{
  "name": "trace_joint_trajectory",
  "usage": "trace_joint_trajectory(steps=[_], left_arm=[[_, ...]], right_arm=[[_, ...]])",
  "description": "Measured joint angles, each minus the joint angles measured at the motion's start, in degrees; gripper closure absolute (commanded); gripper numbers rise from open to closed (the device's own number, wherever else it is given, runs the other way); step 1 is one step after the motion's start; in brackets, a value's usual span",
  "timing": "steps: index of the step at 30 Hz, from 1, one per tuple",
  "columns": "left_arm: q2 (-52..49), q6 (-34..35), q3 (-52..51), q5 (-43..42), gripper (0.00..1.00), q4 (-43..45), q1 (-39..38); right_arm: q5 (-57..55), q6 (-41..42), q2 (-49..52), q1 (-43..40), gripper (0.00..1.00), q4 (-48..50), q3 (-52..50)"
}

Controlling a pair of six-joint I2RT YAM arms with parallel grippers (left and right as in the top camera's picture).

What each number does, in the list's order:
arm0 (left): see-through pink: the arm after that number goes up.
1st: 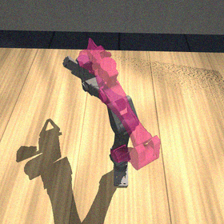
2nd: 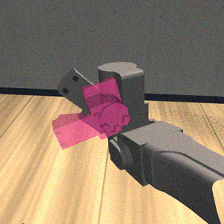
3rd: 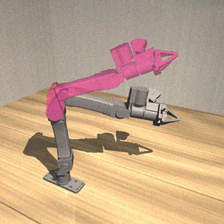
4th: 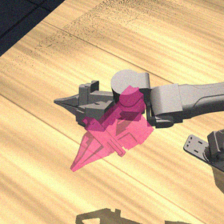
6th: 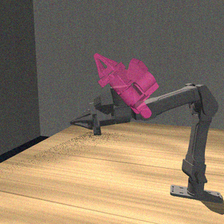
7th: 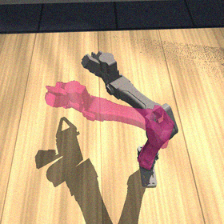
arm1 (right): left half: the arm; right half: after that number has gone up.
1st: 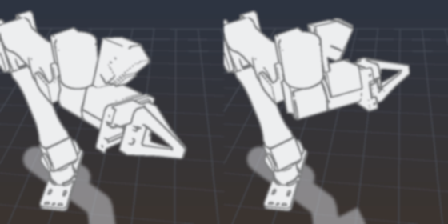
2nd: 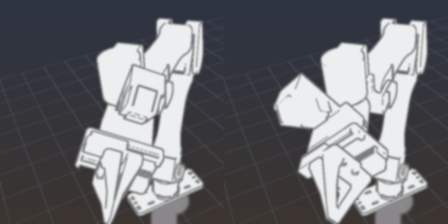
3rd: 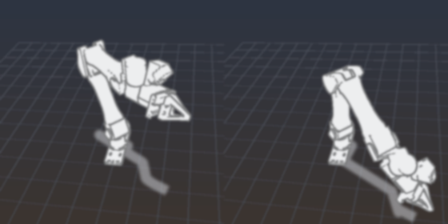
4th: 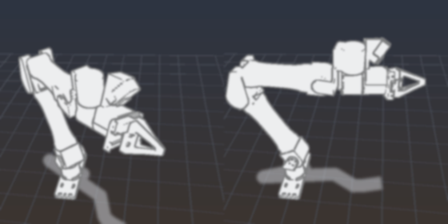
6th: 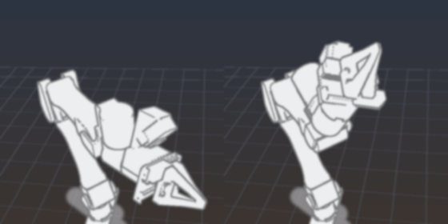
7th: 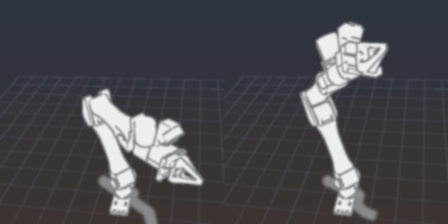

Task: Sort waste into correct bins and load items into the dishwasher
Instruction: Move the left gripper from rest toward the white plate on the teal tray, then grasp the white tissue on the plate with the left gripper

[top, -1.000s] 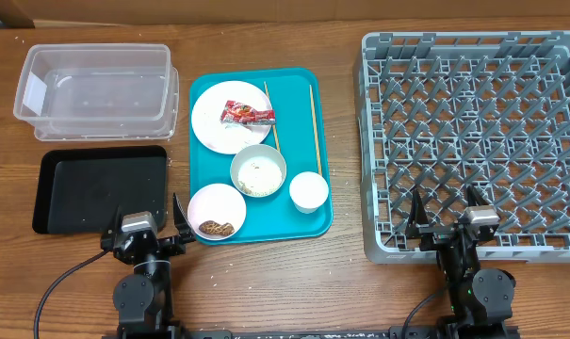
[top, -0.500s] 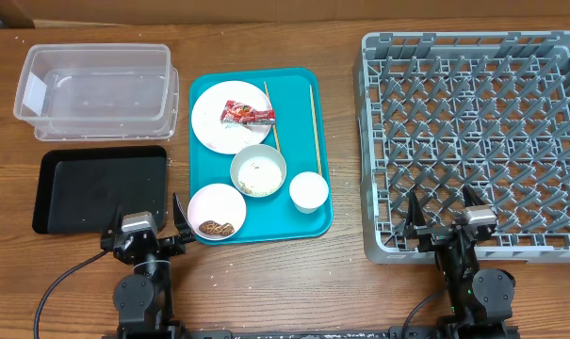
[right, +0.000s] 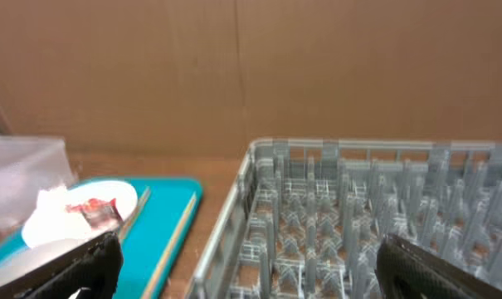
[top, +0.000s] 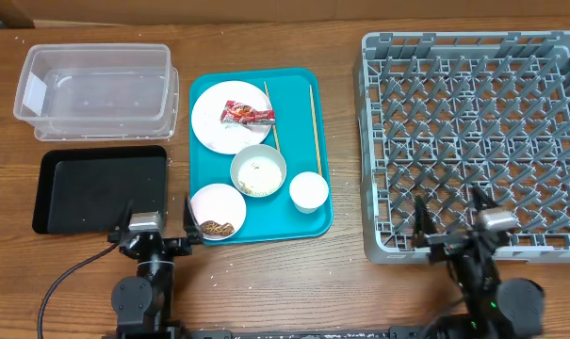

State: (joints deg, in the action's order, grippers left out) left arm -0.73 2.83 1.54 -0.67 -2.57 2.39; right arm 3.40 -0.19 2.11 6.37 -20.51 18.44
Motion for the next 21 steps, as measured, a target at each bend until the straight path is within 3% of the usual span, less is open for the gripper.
trace_joint_trajectory(steps=[4, 6, 11, 12, 13, 14, 15, 18, 21], left_arm=[[-6.10, -0.44, 11.50, -5.16, 0.00, -8.87, 0.00], [-18.47, -1.46, 26.69, -7.06, 0.00, -13.18, 0.00], [-43.32, -1.97, 53.81, -12.00, 0.00, -30.62, 0.00], [-54.84, -1.97, 65.35, -14.14, 0.00, -34.40, 0.00], [-58.93, -2.27, 69.61, -14.62, 0.00, -41.13, -0.15], [-65.20, -3.41, 77.64, -15.06, 0.00, -50.90, -0.98], [-70.90, -4.61, 84.72, -15.26, 0.00, -53.96, -2.12], [-85.42, -7.56, 100.54, -15.93, 0.00, -59.80, -5.03], [-94.92, -8.83, 105.04, -16.35, 0.00, -60.78, -6.99]], right_arm=[[0.26, 0.02, 6.82, 0.00, 0.00, -6.10, 11.80], [0.26, 0.13, 12.50, 0.00, 0.00, -7.48, 17.22], [0.24, 1.60, 29.00, 0.00, 0.00, -21.03, 33.07], [0.22, 1.75, 32.81, -0.02, 0.00, -21.68, 36.15], [0.20, 1.84, 36.30, -0.02, 0.00, -30.27, 39.98], [0.24, 1.86, 39.06, 0.00, 0.00, -33.70, 42.95], [0.24, 1.90, 42.71, 0.00, 0.00, -35.95, 46.49], [0.20, 1.90, 50.34, -0.02, 0.00, -37.44, 51.60], [0.94, 1.92, 55.41, -0.02, 0.00, -38.71, 51.93]])
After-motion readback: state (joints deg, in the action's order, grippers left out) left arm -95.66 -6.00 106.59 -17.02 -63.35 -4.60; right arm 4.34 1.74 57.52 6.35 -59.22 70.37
